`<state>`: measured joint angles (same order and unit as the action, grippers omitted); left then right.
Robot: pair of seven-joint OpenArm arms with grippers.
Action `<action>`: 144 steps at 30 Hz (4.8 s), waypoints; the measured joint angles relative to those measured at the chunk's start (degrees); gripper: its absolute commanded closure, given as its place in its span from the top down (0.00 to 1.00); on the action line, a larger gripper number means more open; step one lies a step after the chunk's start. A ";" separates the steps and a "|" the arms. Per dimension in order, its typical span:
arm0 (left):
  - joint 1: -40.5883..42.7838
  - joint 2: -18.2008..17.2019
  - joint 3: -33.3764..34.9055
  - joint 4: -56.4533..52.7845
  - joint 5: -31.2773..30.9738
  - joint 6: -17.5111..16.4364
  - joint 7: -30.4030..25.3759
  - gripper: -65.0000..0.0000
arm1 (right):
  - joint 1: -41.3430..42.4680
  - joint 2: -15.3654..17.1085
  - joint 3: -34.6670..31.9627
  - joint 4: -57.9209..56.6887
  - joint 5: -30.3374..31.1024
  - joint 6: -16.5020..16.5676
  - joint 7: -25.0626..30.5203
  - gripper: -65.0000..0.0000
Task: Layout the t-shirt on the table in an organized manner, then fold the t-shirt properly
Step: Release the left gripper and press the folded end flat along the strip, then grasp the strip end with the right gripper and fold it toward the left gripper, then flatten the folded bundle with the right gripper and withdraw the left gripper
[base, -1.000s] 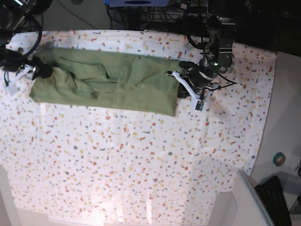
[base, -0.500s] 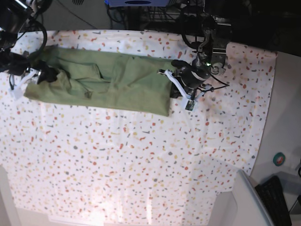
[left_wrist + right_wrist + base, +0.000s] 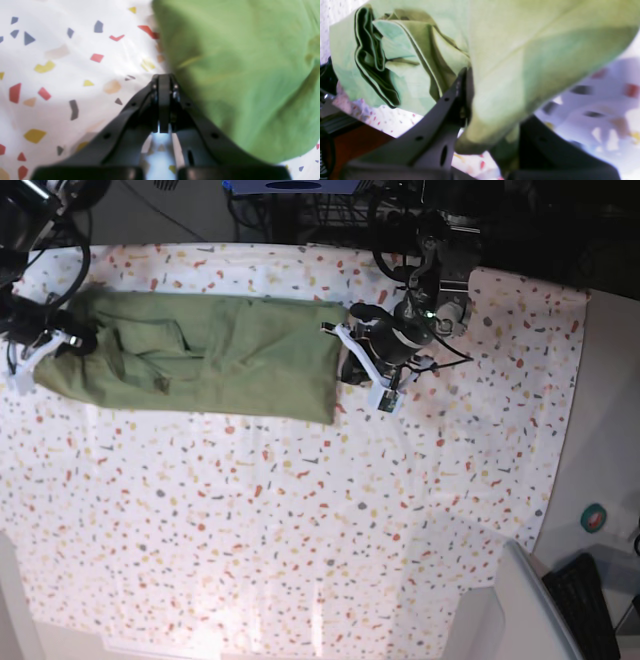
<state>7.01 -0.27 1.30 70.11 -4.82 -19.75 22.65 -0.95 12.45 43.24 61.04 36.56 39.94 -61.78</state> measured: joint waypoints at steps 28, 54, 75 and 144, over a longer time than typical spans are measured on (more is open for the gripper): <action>-6.27 5.20 5.51 -7.87 -0.59 -1.09 1.49 0.00 | -7.37 -1.11 -34.62 37.27 0.68 -46.97 0.24 0.00; -6.86 5.20 8.55 -7.98 -0.13 -0.63 1.75 0.00 | -3.69 -3.96 -48.50 36.17 0.68 -57.57 3.61 0.00; -6.69 5.18 8.28 -7.74 -0.15 -0.63 1.75 0.00 | -3.72 -3.85 -55.36 31.67 0.55 -57.57 8.70 0.00; 3.96 -6.29 -32.33 6.71 1.60 -12.92 12.50 0.00 | 2.93 -6.19 -73.57 25.66 -9.11 -57.35 18.67 0.00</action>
<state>10.96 -6.57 -31.03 76.82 -3.22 -32.67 35.16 1.98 6.26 -30.33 86.70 27.44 -17.41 -43.11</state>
